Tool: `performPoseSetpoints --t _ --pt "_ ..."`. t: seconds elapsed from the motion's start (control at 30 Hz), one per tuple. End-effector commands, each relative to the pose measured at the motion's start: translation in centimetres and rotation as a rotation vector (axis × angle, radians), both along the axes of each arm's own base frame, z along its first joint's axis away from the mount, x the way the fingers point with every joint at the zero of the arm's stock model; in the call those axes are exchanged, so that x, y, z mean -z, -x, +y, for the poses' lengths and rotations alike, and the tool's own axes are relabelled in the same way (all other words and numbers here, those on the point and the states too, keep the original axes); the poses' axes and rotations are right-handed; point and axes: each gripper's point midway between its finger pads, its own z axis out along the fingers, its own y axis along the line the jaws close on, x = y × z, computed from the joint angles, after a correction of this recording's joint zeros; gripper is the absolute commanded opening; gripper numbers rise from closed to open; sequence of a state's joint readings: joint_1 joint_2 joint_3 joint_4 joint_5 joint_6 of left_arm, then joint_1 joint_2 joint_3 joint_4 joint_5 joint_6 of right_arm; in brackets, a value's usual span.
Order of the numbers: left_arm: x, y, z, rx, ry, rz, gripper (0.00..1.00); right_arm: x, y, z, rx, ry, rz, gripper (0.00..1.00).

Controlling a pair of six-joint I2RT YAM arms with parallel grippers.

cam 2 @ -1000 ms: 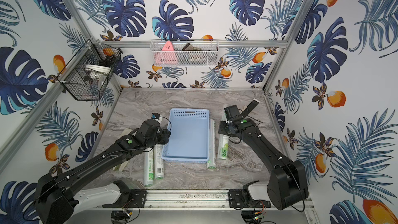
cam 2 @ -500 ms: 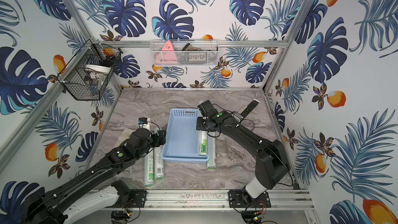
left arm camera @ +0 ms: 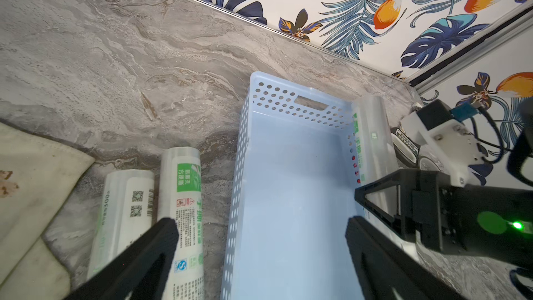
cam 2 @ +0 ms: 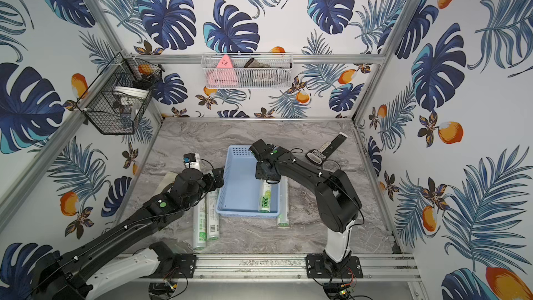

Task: Put the plastic wrap into the basket
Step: Place the plastic wrap in the basket.

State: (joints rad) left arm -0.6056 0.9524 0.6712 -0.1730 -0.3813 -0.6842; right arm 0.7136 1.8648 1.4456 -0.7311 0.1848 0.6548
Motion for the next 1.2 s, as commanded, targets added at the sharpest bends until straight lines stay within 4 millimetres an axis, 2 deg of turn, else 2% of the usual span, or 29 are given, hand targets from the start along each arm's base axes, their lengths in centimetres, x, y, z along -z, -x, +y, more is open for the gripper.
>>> performPoseSetpoints --t 0.0,0.33,0.43,0.47,0.63,0.83,1.17 --pt "-0.8 -0.2 0.1 -0.009 0.003 -0.019 0.99 0.4 -0.1 -0.7 0.01 0.073 0.001 0.35" --pt "-1.1 0.3 0.4 0.004 -0.022 -0.013 0.99 3.8 -0.6 -1.1 0.005 0.163 0.043 0.35" --pt "-0.9 0.5 0.2 0.024 -0.028 -0.001 0.99 4.4 -0.8 -1.3 0.005 0.192 0.044 0.35" --pt "-0.8 0.5 0.0 0.036 -0.029 0.007 0.99 5.7 -0.8 -1.6 0.004 0.227 0.065 0.35" --pt "0.0 0.9 -0.3 0.061 -0.046 0.043 0.99 7.1 -1.3 -2.0 -0.024 0.288 0.07 0.37" --pt "0.2 1.3 0.0 0.068 -0.056 0.054 0.99 7.5 -1.7 -2.4 -0.046 0.344 0.076 0.39" --pt "0.4 1.6 -0.3 0.092 -0.062 0.071 0.99 5.6 -1.7 -3.2 -0.034 0.365 0.039 0.48"
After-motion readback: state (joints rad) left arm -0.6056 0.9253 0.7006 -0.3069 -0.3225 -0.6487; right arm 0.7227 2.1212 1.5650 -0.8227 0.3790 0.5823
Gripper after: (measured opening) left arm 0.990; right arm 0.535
